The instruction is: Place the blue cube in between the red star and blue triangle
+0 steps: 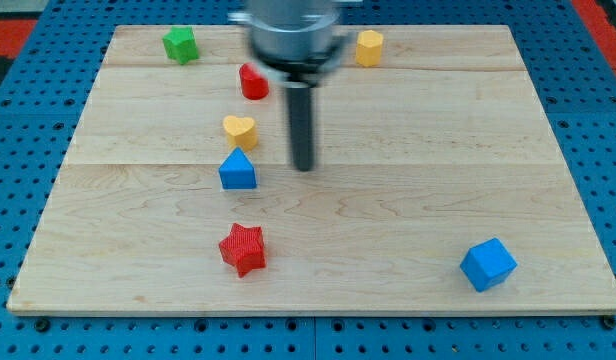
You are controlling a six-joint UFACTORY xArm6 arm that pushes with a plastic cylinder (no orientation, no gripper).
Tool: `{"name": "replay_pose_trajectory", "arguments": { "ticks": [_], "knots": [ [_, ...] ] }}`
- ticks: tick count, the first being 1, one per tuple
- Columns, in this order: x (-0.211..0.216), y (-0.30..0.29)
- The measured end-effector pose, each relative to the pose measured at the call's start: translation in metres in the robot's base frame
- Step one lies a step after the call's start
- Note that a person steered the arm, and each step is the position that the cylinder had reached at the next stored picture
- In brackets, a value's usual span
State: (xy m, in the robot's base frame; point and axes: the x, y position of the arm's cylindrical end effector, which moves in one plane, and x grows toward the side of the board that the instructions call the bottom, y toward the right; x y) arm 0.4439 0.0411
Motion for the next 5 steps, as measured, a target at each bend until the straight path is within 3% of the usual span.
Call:
{"name": "replay_pose_trajectory", "arguments": {
  "ticks": [1, 2, 3, 4, 5],
  "knots": [
    [0.026, 0.113],
    [0.079, 0.183],
    [0.147, 0.217],
    [0.156, 0.173],
    [0.113, 0.092]
  ]
}}
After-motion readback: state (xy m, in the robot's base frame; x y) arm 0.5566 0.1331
